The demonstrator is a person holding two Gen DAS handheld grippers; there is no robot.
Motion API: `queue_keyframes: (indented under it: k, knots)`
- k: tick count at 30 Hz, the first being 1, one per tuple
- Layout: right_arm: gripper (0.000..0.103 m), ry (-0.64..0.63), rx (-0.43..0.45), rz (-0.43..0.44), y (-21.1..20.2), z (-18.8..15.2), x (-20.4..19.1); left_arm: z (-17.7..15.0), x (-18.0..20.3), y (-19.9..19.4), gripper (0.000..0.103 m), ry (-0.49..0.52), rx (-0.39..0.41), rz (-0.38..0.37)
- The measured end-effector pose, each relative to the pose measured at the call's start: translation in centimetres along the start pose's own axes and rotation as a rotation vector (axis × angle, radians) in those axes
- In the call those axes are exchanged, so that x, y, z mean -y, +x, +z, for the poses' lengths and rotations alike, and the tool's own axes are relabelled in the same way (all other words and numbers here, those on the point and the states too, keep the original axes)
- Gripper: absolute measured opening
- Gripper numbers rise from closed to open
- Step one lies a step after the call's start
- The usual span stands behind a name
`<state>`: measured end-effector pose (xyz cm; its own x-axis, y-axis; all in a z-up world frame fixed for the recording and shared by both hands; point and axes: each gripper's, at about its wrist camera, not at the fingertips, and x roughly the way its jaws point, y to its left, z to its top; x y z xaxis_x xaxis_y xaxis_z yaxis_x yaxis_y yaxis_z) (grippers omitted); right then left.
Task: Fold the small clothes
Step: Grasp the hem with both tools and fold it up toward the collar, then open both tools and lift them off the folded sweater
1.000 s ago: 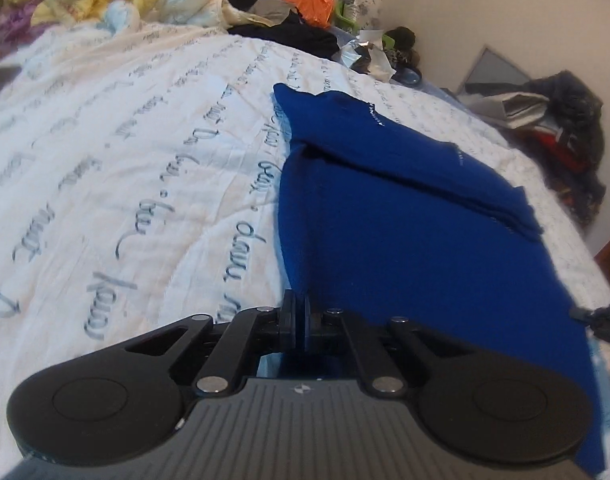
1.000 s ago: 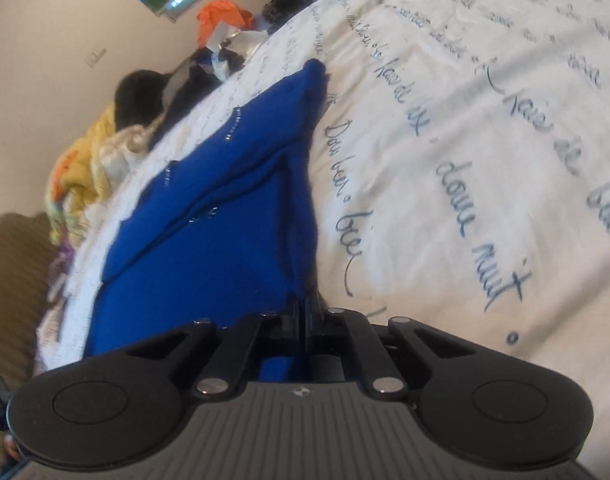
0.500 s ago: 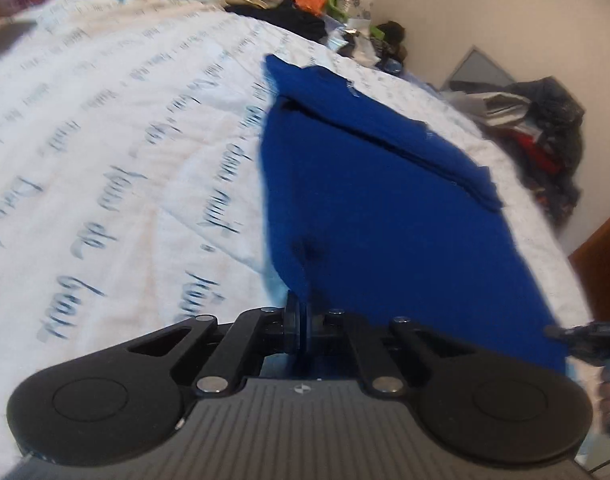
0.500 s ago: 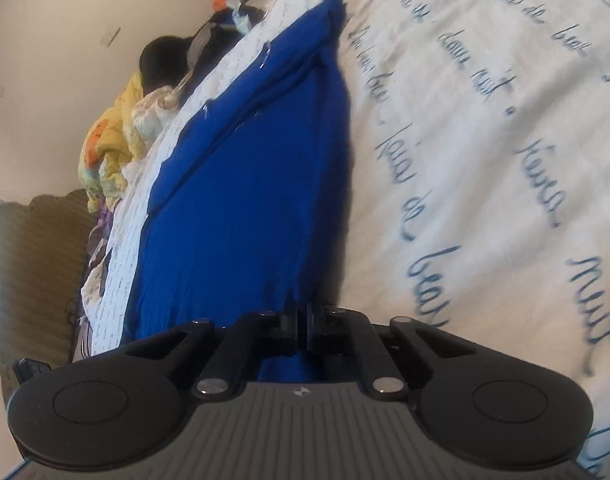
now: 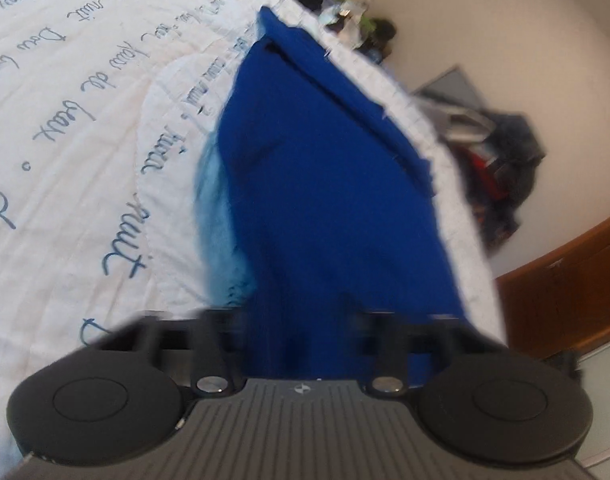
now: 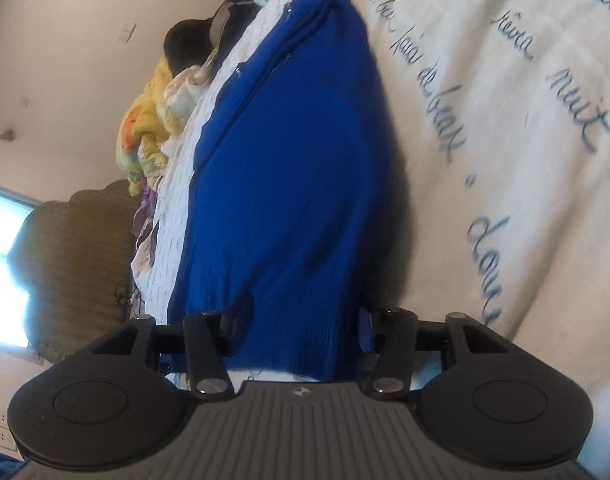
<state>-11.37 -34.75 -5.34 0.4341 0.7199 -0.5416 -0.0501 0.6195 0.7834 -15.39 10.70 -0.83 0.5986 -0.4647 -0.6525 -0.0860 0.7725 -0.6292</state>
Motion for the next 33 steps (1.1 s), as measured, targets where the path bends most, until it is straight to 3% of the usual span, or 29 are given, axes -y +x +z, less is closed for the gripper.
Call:
queue_keyframes:
  k: [1,3,5,8,11,13,15,17,18,19,21,23,25,26,27,28,33]
  knots:
    - [0.004,-0.027,-0.025,-0.044,0.2,-0.2,-0.1,0.2,-0.3,0.3,0.01,-0.007,-0.007,0.006]
    - [0.004,-0.045,-0.015,-0.045,-0.7,-0.4,0.2,0.6,-0.4,-0.2,0.01,0.033,-0.002,0.044]
    - [0.004,-0.068,0.014,-0.109,-2.6,-0.2,0.6,0.9,-0.3,-0.9,0.01,0.101,-0.007,0.093]
    - [0.003,-0.122,0.025,-0.117,-3.7,-0.6,1.0,0.6,-0.8,-1.1,0.011,0.145,-0.001,0.075]
    - [0.006,-0.136,-0.002,-0.152,-3.3,0.1,0.0,1.1,0.1,-1.8,0.015,0.199,0.024,0.116]
    - [0.014,-0.108,0.049,-0.238,-4.4,1.6,-1.0,2.3,1.7,-3.0,0.037,0.266,0.104,0.162]
    - [0.021,-0.179,0.184,-0.287,-4.2,3.4,-3.8,3.7,4.3,-3.1,0.075,0.357,0.217,0.19]
    - [0.046,-0.267,0.26,-0.324,-2.2,5.6,-6.5,5.2,7.3,-0.9,0.087,0.439,0.301,0.189]
    - [0.064,-0.319,0.286,-0.338,-0.3,6.8,-8.0,5.9,8.8,1.0,0.087,0.475,0.323,0.187]
    - [0.073,-0.381,0.304,-0.34,2.0,7.8,-9.3,6.6,9.9,3.4,0.085,0.491,0.319,0.208]
    - [0.073,-0.468,0.289,-0.359,7.4,9.8,-11.2,7.9,11.4,8.8,0.077,0.511,0.269,0.249]
    - [0.073,-0.507,0.243,-0.442,12.4,11.7,-12.1,8.4,12.0,13.2,0.068,0.527,0.216,0.317]
    - [0.073,-0.52,0.238,-0.543,15.7,12.3,-12.0,7.7,11.8,15.6,0.082,0.591,0.21,0.351]
    - [0.077,-0.568,0.302,-0.592,16.3,11.5,-12.3,6.6,11.3,16.1,0.103,0.654,0.231,0.397]
    - [0.089,-0.581,0.327,-0.633,16.8,10.9,-12.0,6.7,11.1,16.0,0.103,0.632,0.238,0.402]
    - [0.095,-0.588,0.361,-0.629,16.6,10.0,-11.6,7.0,10.4,15.8,0.103,0.602,0.223,0.378]
    - [0.103,-0.564,0.333,-0.654,13.6,7.2,-11.2,7.1,9.7,15.3,0.103,0.609,0.222,0.362]
